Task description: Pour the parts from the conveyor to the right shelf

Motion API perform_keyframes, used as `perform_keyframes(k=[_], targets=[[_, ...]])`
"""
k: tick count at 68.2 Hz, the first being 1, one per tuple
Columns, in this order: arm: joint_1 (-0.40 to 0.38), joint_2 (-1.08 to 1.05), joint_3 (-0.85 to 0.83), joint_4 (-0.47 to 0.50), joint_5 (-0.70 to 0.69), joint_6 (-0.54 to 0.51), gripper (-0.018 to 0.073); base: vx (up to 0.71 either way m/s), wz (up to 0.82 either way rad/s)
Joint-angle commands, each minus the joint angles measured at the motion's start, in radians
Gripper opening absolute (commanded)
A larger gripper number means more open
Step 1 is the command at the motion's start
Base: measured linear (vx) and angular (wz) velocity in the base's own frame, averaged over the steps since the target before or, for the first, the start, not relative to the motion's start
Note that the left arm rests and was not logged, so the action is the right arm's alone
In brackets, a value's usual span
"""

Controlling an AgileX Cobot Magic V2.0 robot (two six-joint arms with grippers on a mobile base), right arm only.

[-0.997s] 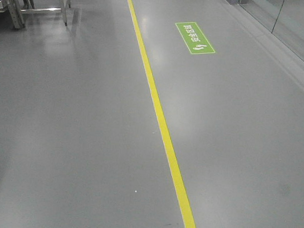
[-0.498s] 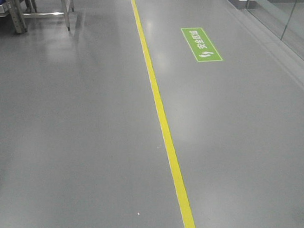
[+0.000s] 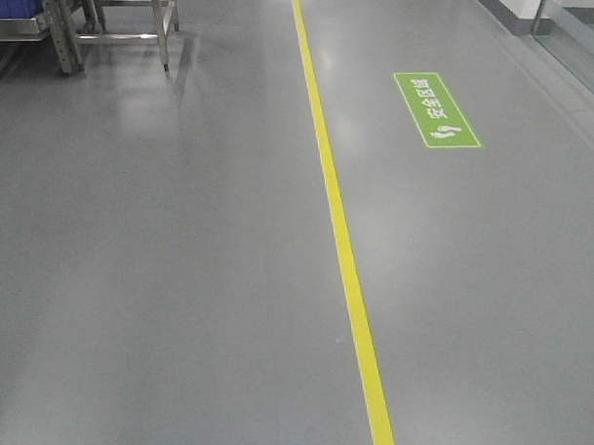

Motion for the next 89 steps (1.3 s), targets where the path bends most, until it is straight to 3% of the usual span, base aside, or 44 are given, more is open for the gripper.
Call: perform_keyframes(k=[1,89], targets=[[-0.002,0.016,-0.024,0.001,-0.073,-0.001,-0.0006,0.47,0.10],[-0.002,0.016,-0.024,0.001,-0.074,-0.001,-0.0006,0.58,-0.01]])
